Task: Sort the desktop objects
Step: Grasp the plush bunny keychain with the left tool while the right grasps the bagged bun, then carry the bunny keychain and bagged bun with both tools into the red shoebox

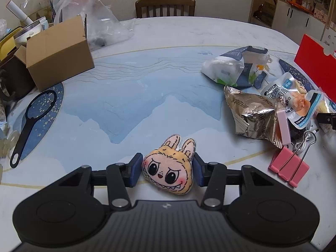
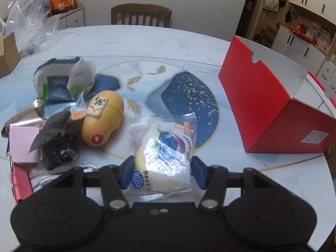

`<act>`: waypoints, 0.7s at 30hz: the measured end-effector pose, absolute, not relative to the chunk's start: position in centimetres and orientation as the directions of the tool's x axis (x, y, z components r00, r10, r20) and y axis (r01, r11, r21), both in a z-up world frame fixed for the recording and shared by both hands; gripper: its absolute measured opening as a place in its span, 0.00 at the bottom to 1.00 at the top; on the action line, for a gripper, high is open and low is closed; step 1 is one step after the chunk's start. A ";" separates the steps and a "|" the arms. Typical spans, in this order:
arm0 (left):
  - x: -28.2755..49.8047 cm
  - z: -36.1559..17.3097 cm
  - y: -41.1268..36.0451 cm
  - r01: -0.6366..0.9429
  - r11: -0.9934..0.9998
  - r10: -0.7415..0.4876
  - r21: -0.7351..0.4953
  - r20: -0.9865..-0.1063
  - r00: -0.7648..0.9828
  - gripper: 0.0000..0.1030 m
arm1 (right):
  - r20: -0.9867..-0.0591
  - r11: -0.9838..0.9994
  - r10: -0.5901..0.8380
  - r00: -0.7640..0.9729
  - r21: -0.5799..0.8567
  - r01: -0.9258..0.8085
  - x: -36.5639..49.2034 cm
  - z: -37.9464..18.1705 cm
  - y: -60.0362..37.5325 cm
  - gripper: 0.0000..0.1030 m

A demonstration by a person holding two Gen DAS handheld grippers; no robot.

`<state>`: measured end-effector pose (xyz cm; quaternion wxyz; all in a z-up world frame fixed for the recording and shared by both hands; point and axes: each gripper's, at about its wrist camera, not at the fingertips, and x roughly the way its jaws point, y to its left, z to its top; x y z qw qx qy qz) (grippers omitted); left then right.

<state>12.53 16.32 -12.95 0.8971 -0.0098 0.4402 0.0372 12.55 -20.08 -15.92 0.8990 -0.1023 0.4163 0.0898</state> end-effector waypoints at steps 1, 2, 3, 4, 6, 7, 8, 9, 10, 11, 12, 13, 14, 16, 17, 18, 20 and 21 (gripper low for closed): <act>12.5 -12.9 16.3 -0.072 0.997 0.051 0.009 -0.791 0.609 0.45 | -0.767 0.964 0.078 0.637 -0.105 -0.245 12.5 -15.8 -20.1 0.53; 12.5 -12.8 16.3 -0.071 0.997 0.049 0.007 -0.792 0.609 0.45 | -0.766 0.964 0.080 0.638 -0.103 -0.244 12.5 -15.7 -20.2 0.52; 12.5 -12.7 16.2 -0.071 0.997 0.047 0.004 -0.792 0.609 0.44 | -0.764 0.965 0.078 0.640 -0.104 -0.242 12.5 -15.5 -20.2 0.52; 12.4 -12.5 16.1 -0.069 0.998 0.041 -0.002 -0.790 0.612 0.44 | -0.761 0.966 0.076 0.644 -0.105 -0.238 12.4 -15.3 -20.3 0.52; 12.4 -12.0 15.8 -0.063 0.998 0.034 -0.006 -0.789 0.613 0.44 | -0.755 0.968 0.078 0.651 -0.100 -0.232 12.1 -14.8 -20.5 0.52; 12.4 -11.7 15.6 -0.057 0.998 0.030 -0.006 -0.786 0.617 0.44 | -0.750 0.969 0.083 0.656 -0.095 -0.230 12.0 -14.4 -20.7 0.52; 12.4 -11.4 15.4 -0.050 0.999 0.026 -0.006 -0.783 0.621 0.44 | -0.745 0.969 0.086 0.661 -0.091 -0.228 11.9 -14.1 -20.8 0.52; 12.5 -11.0 15.2 -0.043 0.999 0.021 -0.008 -0.779 0.626 0.44 | -0.741 0.970 0.088 0.665 -0.088 -0.226 11.7 -13.7 -20.9 0.52; 12.5 -10.6 14.9 -0.037 0.999 0.017 -0.009 -0.774 0.633 0.44 | -0.738 0.971 0.093 0.669 -0.082 -0.225 11.6 -13.4 -21.1 0.52; 12.5 -10.2 14.6 -0.032 0.999 0.015 -0.007 -0.769 0.639 0.44 | -0.734 0.972 0.098 0.672 -0.076 -0.224 11.5 -13.0 -21.2 0.51; 12.6 -9.8 14.3 -0.028 1.000 0.013 -0.006 -0.764 0.645 0.44 | -0.731 0.972 0.100 0.675 -0.074 -0.224 11.4 -12.7 -21.3 0.52; 12.6 -9.4 14.0 -0.022 1.000 0.008 -0.008 -0.760 0.650 0.44 | -0.729 0.972 0.101 0.677 -0.074 -0.224 11.3 -12.4 -21.4 0.52; 12.7 -9.0 13.6 -0.017 1.000 0.005 -0.008 -0.755 0.656 0.44 | -0.725 0.971 0.107 0.680 -0.069 -0.227 11.2 -12.0 -21.6 0.52; 12.9 -8.1 12.7 -0.005 1.000 0.002 -0.002 -0.744 0.668 0.44 | -0.720 0.971 0.118 0.684 -0.061 -0.231 10.8 -11.3 -21.9 0.52; 12.9 -7.6 12.3 0.001 1.000 -0.001 -0.001 -0.738 0.675 0.44 | -0.715 0.970 0.124 0.688 -0.057 -0.235 10.7 -10.9 -22.1 0.52; 13.0 -7.1 11.8 0.006 1.000 -0.003 0.002 -0.732 0.682 0.44 | -0.711 0.970 0.133 0.691 -0.051 -0.239 10.5 -10.4 -22.3 0.52; 13.2 -6.2 10.7 0.019 1.000 -0.005 0.011 -0.718 0.696 0.44 | -0.705 0.968 0.146 0.694 -0.041 -0.246 10.4 -9.7 -22.8 0.52; 13.3 -5.7 10.2 0.024 1.000 -0.006 0.014 -0.711 0.703 0.44 | -0.701 0.968 0.156 0.696 -0.032 -0.249 10.3 -9.2 -23.2 0.52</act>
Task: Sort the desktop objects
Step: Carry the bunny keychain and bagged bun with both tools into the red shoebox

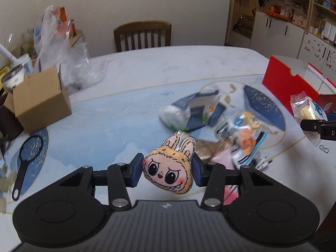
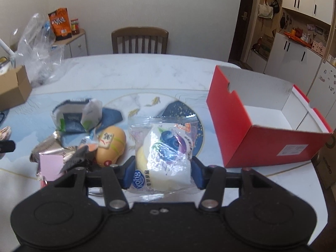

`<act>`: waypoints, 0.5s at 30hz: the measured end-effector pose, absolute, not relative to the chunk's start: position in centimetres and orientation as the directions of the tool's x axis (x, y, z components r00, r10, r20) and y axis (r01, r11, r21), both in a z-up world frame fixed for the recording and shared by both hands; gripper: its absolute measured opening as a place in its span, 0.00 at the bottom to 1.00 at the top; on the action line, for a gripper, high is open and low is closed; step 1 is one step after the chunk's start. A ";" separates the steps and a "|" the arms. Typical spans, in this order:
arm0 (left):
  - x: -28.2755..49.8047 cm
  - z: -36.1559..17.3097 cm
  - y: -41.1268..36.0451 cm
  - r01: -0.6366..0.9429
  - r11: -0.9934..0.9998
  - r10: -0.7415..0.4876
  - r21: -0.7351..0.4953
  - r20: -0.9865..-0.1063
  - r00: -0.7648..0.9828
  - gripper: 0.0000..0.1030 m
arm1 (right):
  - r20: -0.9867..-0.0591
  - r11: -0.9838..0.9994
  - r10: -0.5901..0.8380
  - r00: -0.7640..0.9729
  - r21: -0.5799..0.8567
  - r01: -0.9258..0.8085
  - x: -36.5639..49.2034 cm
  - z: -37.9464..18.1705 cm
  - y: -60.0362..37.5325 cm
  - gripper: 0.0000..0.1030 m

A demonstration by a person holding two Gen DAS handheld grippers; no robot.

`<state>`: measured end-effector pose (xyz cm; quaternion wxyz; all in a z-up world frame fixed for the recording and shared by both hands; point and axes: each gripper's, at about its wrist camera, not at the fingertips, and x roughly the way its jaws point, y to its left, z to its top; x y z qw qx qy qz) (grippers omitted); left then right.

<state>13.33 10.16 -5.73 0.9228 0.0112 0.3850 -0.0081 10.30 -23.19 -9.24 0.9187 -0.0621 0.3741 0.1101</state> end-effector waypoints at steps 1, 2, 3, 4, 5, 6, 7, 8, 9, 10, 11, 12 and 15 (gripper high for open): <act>13.5 -5.3 9.6 0.028 0.999 -0.008 0.016 -0.705 0.709 0.44 | -0.698 0.967 0.166 0.697 -0.022 -0.252 10.3 -8.9 -23.6 0.52; 13.7 -4.9 9.0 0.031 0.999 -0.011 0.016 -0.701 0.713 0.44 | -0.694 0.966 0.173 0.698 -0.017 -0.256 10.2 -8.5 -24.0 0.52; 13.8 -4.6 8.3 0.038 0.999 -0.016 0.016 -0.696 0.717 0.44 | -0.692 0.966 0.176 0.700 -0.015 -0.258 10.1 -8.2 -24.4 0.51; 14.0 -4.2 7.6 0.045 0.999 -0.022 0.016 -0.693 0.720 0.44 | -0.691 0.965 0.182 0.700 -0.011 -0.261 10.2 -7.8 -24.8 0.51; 14.3 -3.9 6.8 0.052 0.999 -0.025 0.018 -0.690 0.724 0.44 | -0.691 0.964 0.186 0.699 -0.007 -0.264 10.2 -7.5 -25.2 0.52; 14.5 -3.6 6.0 0.059 0.998 -0.030 0.018 -0.687 0.726 0.44 | -0.689 0.963 0.191 0.699 -0.006 -0.269 10.3 -7.2 -25.7 0.52; 14.7 -3.3 5.2 0.066 0.998 -0.037 0.017 -0.685 0.728 0.44 | -0.687 0.962 0.194 0.700 -0.007 -0.274 10.3 -6.9 -26.1 0.52; 14.9 -3.1 4.4 0.072 0.997 -0.041 0.017 -0.682 0.730 0.44 | -0.686 0.960 0.197 0.701 -0.009 -0.279 10.4 -6.6 -26.6 0.52; 15.2 -2.8 3.5 0.077 0.997 -0.045 0.017 -0.679 0.733 0.44 | -0.683 0.959 0.201 0.703 -0.009 -0.284 10.6 -6.3 -27.0 0.51; 15.5 -2.5 2.7 0.081 0.997 -0.051 0.014 -0.677 0.734 0.44 | -0.680 0.958 0.206 0.704 -0.006 -0.286 10.7 -6.0 -27.5 0.51; 15.8 -2.3 1.8 0.086 0.996 -0.056 0.010 -0.675 0.736 0.44 | -0.678 0.958 0.209 0.705 -0.003 -0.287 10.9 -5.8 -28.0 0.51; 16.1 -2.0 1.0 0.090 0.996 -0.059 0.012 -0.672 0.738 0.44 | -0.675 0.958 0.212 0.707 -0.001 -0.288 11.1 -5.5 -28.6 0.51; 17.0 -1.3 -1.7 0.101 0.995 -0.068 0.013 -0.663 0.746 0.44 | -0.664 0.956 0.222 0.714 0.004 -0.293 11.6 -5.0 -30.1 0.51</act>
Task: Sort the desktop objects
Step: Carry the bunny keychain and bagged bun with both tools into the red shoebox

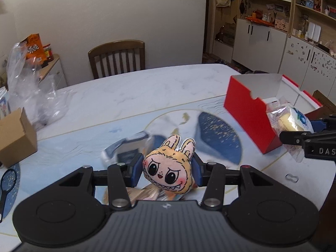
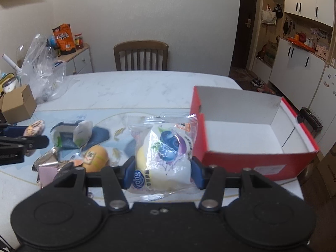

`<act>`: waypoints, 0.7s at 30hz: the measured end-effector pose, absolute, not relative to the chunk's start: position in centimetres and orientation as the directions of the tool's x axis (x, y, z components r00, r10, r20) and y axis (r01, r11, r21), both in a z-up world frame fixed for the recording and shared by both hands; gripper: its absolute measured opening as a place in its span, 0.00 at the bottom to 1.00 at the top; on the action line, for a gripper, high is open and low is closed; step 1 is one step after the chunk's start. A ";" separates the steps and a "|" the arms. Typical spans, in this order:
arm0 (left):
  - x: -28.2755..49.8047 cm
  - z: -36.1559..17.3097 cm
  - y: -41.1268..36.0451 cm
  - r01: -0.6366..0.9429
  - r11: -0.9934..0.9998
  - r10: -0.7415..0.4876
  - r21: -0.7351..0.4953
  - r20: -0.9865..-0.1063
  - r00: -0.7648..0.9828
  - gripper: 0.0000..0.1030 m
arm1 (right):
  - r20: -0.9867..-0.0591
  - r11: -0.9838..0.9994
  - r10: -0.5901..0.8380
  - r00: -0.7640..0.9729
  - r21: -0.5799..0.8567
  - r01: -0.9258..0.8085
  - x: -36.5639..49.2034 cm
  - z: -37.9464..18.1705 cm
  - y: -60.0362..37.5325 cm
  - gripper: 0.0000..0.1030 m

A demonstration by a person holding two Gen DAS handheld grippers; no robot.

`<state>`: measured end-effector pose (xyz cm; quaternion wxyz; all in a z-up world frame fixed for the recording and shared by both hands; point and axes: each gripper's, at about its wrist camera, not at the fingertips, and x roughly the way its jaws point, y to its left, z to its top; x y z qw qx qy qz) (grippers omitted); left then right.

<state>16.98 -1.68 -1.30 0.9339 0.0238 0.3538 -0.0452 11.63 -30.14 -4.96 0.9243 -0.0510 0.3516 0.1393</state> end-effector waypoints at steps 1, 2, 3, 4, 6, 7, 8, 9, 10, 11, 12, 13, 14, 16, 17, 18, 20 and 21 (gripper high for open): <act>17.3 -1.1 -2.5 0.107 0.994 -0.073 0.011 -0.659 0.749 0.44 | -0.662 0.956 0.224 0.716 0.005 -0.294 11.8 -4.8 -30.7 0.51; 17.5 -0.9 -3.4 0.112 0.994 -0.077 0.012 -0.655 0.752 0.44 | -0.659 0.956 0.225 0.717 0.005 -0.295 12.0 -4.6 -31.3 0.51; 17.9 -0.7 -4.2 0.117 0.993 -0.081 0.012 -0.651 0.755 0.45 | -0.656 0.955 0.227 0.720 0.006 -0.295 12.2 -4.5 -31.9 0.52; 18.2 -0.6 -5.1 0.124 0.992 -0.087 0.012 -0.647 0.758 0.45 | -0.653 0.955 0.228 0.722 0.008 -0.295 12.4 -4.4 -32.5 0.52; 18.9 -0.3 -6.8 0.140 0.990 -0.097 0.016 -0.640 0.762 0.45 | -0.651 0.955 0.232 0.723 0.012 -0.296 12.9 -4.3 -33.8 0.51; 19.2 -0.3 -7.7 0.147 0.989 -0.101 0.019 -0.638 0.763 0.45 | -0.649 0.954 0.236 0.723 0.014 -0.299 13.2 -4.3 -34.4 0.52; 19.7 -0.2 -8.6 0.153 0.988 -0.105 0.021 -0.636 0.764 0.45 | -0.648 0.954 0.237 0.724 0.016 -0.299 13.5 -4.3 -35.1 0.51; 20.1 -0.1 -9.5 0.160 0.987 -0.109 0.023 -0.634 0.765 0.45 | -0.647 0.955 0.235 0.725 0.014 -0.297 13.8 -4.3 -35.7 0.52; 20.5 0.0 -10.4 0.167 0.986 -0.114 0.025 -0.632 0.766 0.45 | -0.645 0.955 0.234 0.727 0.013 -0.296 14.2 -4.3 -36.3 0.52; 20.9 0.1 -11.3 0.174 0.984 -0.118 0.028 -0.630 0.767 0.45 | -0.643 0.956 0.234 0.729 0.015 -0.294 14.4 -4.2 -37.0 0.51; 21.3 0.2 -12.1 0.182 0.983 -0.124 0.028 -0.629 0.768 0.45 | -0.643 0.956 0.233 0.730 0.015 -0.293 14.7 -4.2 -37.6 0.51; 21.7 0.3 -12.9 0.191 0.981 -0.131 0.029 -0.626 0.768 0.45 | -0.642 0.957 0.232 0.731 0.015 -0.290 15.0 -4.2 -38.1 0.52; 22.1 0.4 -13.8 0.200 0.979 -0.137 0.030 -0.626 0.768 0.45 | -0.642 0.958 0.230 0.731 0.016 -0.287 15.3 -4.2 -38.7 0.51; 22.8 0.5 -15.4 0.217 0.976 -0.150 0.033 -0.624 0.767 0.45 | -0.642 0.959 0.227 0.732 0.017 -0.282 15.8 -4.3 -39.8 0.51; 23.2 0.6 -16.3 0.228 0.973 -0.157 0.035 -0.624 0.766 0.45 | -0.641 0.960 0.225 0.733 0.017 -0.279 16.0 -4.3 -40.4 0.51; 23.6 0.6 -17.1 0.238 0.970 -0.163 0.039 -0.624 0.765 0.45 | -0.641 0.961 0.222 0.735 0.017 -0.276 16.3 -4.3 -41.0 0.51; 24.6 0.6 -18.6 0.268 0.962 -0.183 0.044 -0.625 0.759 0.45 | -0.639 0.963 0.215 0.739 0.011 -0.271 16.9 -4.3 -41.9 0.51; 25.2 0.6 -19.4 0.284 0.958 -0.193 0.046 -0.628 0.754 0.45 | -0.639 0.964 0.210 0.740 0.008 -0.267 17.2 -4.3 -42.4 0.52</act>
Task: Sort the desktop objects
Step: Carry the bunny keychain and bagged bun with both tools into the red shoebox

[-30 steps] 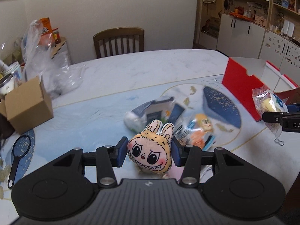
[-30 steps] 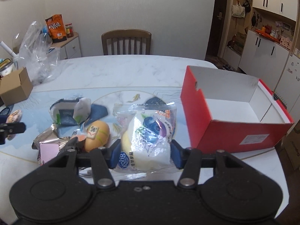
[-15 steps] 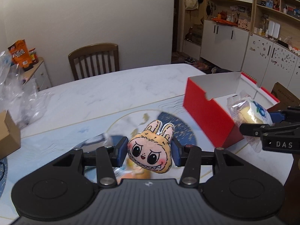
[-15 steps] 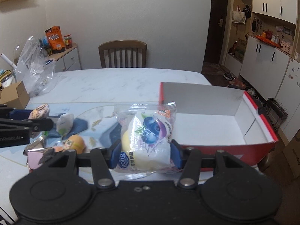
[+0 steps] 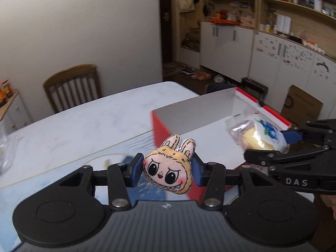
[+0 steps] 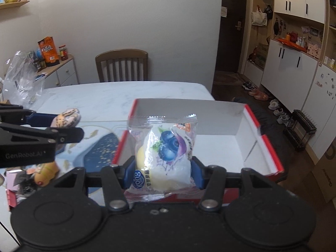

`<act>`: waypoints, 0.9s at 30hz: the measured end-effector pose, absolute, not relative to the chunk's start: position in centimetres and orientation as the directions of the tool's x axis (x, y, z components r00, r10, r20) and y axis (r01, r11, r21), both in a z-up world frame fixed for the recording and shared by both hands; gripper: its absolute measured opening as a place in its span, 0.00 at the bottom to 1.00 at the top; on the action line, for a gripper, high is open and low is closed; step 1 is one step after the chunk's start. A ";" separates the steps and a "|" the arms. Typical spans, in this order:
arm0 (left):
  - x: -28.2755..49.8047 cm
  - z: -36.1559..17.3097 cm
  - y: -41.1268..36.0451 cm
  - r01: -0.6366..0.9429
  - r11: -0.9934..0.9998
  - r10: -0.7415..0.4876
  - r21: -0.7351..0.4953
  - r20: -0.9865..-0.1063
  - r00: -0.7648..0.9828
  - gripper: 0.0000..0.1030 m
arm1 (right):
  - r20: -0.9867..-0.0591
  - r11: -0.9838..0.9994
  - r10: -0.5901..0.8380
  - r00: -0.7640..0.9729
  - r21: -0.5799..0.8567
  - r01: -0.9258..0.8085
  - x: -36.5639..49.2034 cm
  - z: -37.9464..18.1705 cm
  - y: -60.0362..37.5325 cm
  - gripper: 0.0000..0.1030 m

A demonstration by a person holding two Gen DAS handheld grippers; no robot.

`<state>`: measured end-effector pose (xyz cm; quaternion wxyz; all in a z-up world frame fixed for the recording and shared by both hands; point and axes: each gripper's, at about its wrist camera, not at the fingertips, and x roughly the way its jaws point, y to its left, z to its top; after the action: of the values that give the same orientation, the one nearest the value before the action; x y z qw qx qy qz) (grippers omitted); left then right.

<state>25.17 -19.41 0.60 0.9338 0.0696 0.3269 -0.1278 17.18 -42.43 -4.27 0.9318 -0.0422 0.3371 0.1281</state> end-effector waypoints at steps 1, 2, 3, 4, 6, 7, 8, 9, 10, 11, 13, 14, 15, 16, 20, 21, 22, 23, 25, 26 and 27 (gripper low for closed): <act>25.7 0.5 -20.2 0.301 0.952 -0.204 0.048 -0.634 0.746 0.45 | -0.640 0.965 0.206 0.740 0.005 -0.264 17.6 -4.2 -42.9 0.52; 26.3 0.4 -21.1 0.315 0.948 -0.212 0.051 -0.638 0.740 0.45 | -0.639 0.966 0.202 0.742 0.003 -0.260 17.9 -4.2 -43.3 0.52; 26.7 0.4 -21.8 0.326 0.944 -0.217 0.056 -0.640 0.737 0.45 | -0.639 0.967 0.197 0.744 -0.001 -0.256 18.2 -4.3 -43.7 0.52; 27.2 0.3 -22.5 0.337 0.939 -0.220 0.063 -0.642 0.735 0.45 | -0.639 0.968 0.189 0.746 -0.005 -0.250 18.5 -4.4 -44.0 0.51; 28.1 0.3 -23.8 0.355 0.932 -0.229 0.070 -0.647 0.728 0.45 | -0.638 0.970 0.182 0.748 -0.006 -0.242 19.0 -4.5 -44.8 0.52; 28.7 0.2 -24.4 0.362 0.929 -0.231 0.073 -0.651 0.723 0.45 | -0.640 0.971 0.177 0.748 -0.008 -0.237 19.3 -4.6 -45.2 0.52; 29.3 0.1 -24.8 0.368 0.927 -0.232 0.074 -0.656 0.718 0.45 | -0.642 0.972 0.172 0.747 -0.012 -0.234 19.7 -4.7 -45.6 0.52; 29.9 0.0 -25.3 0.371 0.925 -0.232 0.076 -0.660 0.714 0.45 | -0.647 0.973 0.168 0.743 -0.013 -0.231 20.1 -4.9 -46.0 0.52; 30.4 -0.2 -25.6 0.375 0.924 -0.232 0.077 -0.665 0.710 0.45 | -0.654 0.973 0.167 0.738 -0.013 -0.232 20.5 -5.1 -46.4 0.52; 31.2 -0.3 -26.0 0.377 0.923 -0.231 0.078 -0.671 0.705 0.45 | -0.662 0.972 0.167 0.731 -0.015 -0.235 21.1 -5.3 -46.8 0.52; 32.4 -0.7 -26.8 0.383 0.920 -0.226 0.084 -0.684 0.693 0.45 | -0.677 0.969 0.171 0.715 -0.014 -0.246 22.2 -5.7 -47.6 0.52; 33.2 -0.9 -27.2 0.388 0.917 -0.222 0.091 -0.693 0.686 0.45 | -0.686 0.968 0.172 0.707 -0.014 -0.250 22.8 -6.0 -48.0 0.52; 33.8 -1.3 -27.5 0.394 0.914 -0.218 0.096 -0.702 0.678 0.45 | -0.696 0.968 0.167 0.698 -0.018 -0.250 23.4 -6.2 -48.3 0.52; 34.4 -1.6 -27.7 0.400 0.911 -0.216 0.099 -0.711 0.669 0.45 | -0.705 0.968 0.161 0.691 -0.023 -0.249 24.0 -6.5 -48.5 0.52; 36.7 -3.1 -28.6 0.411 0.907 -0.207 0.094 -0.749 0.629 0.45 | -0.740 0.965 0.161 0.653 -0.022 -0.262 26.0 -8.0 -49.0 0.52; 37.3 -3.5 -28.7 0.411 0.907 -0.205 0.090 -0.760 0.617 0.45 | -0.749 0.963 0.167 0.642 -0.015 -0.268 26.4 -8.3 -49.1 0.52; 37.8 -3.9 -28.9 0.413 0.907 -0.203 0.086 -0.770 0.605 0.45 | -0.757 0.963 0.170 0.631 -0.009 -0.270 26.8 -8.6 -49.1 0.52; 38.3 -4.3 -29.0 0.417 0.905 -0.201 0.084 -0.779 0.593 0.45 | -0.766 0.962 0.170 0.620 -0.007 -0.272 27.2 -8.9 -49.1 0.52; 39.2 -5.3 -29.5 0.423 0.901 -0.187 0.095 -0.796 0.576 0.45 | -0.779 0.961 0.168 0.604 -0.006 -0.275 27.9 -9.5 -49.1 0.52; 39.6 -5.7 -29.9 0.421 0.901 -0.174 0.102 -0.804 0.568 0.45 | -0.786 0.961 0.163 0.596 -0.010 -0.277 28.4 -9.7 -49.1 0.52; 39.9 -6.2 -30.0 0.419 0.902 -0.168 0.100 -0.815 0.555 0.45 | -0.794 0.960 0.161 0.587 -0.013 -0.280 28.7 -10.0 -49.0 0.52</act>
<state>39.95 -30.00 -6.17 0.8701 0.1429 0.4405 -0.1687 28.74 -49.03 -10.00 0.8881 -0.0684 0.4372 0.1240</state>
